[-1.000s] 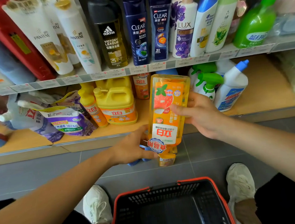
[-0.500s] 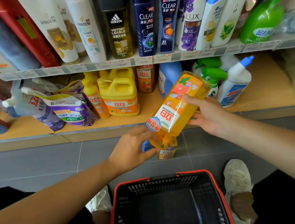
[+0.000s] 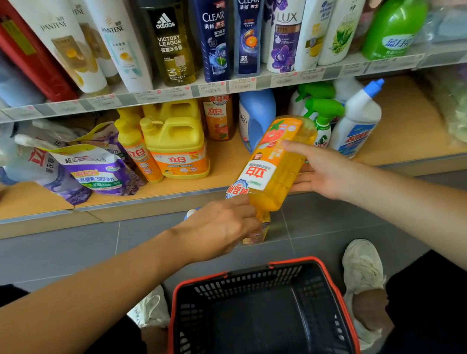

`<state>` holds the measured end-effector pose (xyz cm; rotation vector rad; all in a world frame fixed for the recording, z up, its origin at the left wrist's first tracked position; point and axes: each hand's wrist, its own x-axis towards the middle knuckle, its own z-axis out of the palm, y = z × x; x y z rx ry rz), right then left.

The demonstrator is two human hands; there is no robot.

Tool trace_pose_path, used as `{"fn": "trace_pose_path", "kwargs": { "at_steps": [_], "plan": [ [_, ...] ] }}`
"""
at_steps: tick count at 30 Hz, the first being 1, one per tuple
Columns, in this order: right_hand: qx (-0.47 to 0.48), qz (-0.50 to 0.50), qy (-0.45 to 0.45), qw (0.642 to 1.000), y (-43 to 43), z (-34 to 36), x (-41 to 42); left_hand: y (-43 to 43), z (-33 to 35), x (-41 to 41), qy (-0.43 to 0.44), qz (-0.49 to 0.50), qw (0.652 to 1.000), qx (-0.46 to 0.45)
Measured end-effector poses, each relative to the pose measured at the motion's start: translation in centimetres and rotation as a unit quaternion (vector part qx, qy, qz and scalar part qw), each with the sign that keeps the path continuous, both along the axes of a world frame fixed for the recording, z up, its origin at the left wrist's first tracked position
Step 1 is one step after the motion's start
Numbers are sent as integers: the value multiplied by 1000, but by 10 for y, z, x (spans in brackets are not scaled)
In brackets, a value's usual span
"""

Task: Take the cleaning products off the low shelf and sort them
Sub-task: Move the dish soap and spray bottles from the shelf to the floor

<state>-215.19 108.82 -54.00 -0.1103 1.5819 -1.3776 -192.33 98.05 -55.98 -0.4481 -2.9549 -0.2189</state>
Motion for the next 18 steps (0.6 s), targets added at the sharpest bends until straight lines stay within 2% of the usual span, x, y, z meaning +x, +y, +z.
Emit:
{"fn": "trace_pose_path", "kwargs": {
  "at_steps": [2, 3, 5, 7, 10, 12, 15, 18],
  "plan": [
    [24, 33, 18, 999, 2, -1, -3, 4, 14, -5, 7, 40, 991, 126],
    [33, 51, 26, 998, 3, -4, -2, 4, 19, -9, 15, 90, 975, 202],
    [43, 81, 15, 996, 5, -11, 7, -1, 24, -16, 0, 217, 913, 346],
    [42, 110, -5, 993, 5, -16, 17, -8, 22, -22, -46, 303, 847, 434],
    [20, 159, -2, 987, 2, -21, 27, -17, 12, -24, -71, 365, 763, 529],
    [13, 204, 28, 978, -1, -25, 30, -22, 5, -22, -76, 378, 725, 571],
    [37, 296, 110, 948, -1, -38, 39, -27, -6, -14, -90, 397, 698, 589],
    [52, 378, 220, 898, -3, -53, 48, -29, -24, -4, -120, 428, 674, 590]
  ]
}}
